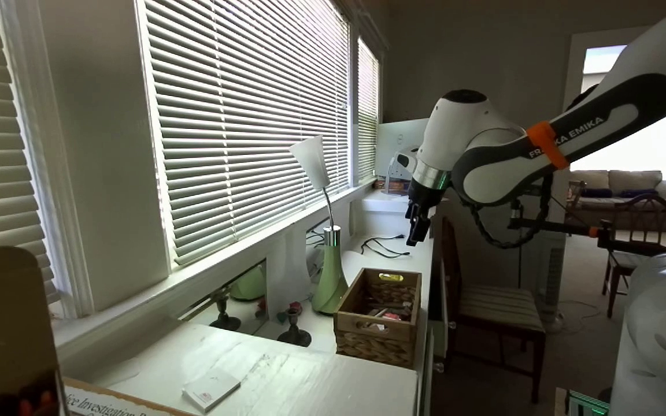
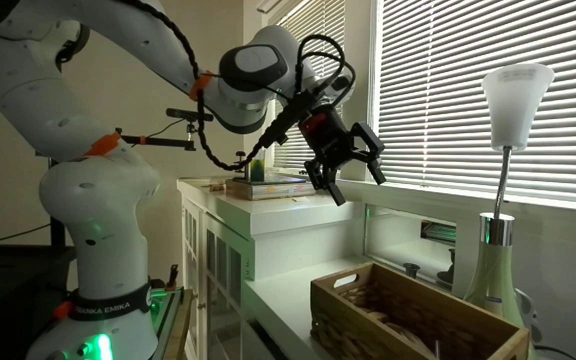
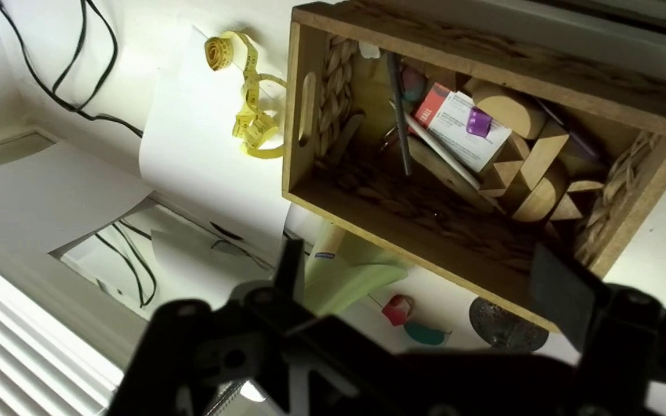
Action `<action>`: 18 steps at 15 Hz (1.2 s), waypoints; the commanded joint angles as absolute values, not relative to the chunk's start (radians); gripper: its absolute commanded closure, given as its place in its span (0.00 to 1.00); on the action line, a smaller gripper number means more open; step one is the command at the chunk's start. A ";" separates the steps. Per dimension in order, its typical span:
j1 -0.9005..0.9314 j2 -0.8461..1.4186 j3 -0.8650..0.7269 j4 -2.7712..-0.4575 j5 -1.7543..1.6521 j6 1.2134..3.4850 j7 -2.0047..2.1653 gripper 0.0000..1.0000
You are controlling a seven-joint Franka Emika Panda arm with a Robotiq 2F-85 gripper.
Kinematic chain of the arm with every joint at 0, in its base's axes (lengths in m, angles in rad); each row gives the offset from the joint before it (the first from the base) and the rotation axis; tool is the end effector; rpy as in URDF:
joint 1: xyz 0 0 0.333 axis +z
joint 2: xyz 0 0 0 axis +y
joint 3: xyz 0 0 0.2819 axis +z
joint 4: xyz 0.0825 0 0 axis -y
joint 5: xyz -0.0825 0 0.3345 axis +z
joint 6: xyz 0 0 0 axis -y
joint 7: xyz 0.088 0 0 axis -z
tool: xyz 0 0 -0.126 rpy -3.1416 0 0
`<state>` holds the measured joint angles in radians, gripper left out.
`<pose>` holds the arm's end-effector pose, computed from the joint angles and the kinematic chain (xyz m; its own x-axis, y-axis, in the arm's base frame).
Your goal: Remove the pen from the box
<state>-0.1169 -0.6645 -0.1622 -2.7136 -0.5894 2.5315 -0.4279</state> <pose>0.3495 -0.0996 0.4514 0.8043 0.5674 0.1766 0.4094 -0.7444 0.5275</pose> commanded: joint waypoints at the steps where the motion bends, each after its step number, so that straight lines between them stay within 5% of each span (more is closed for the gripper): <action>1: -0.070 -0.515 -0.247 -2.638 -0.549 2.572 -0.591 0.00; 18: 0.055 -0.017 -0.390 -2.460 0.074 2.825 -1.196 0.00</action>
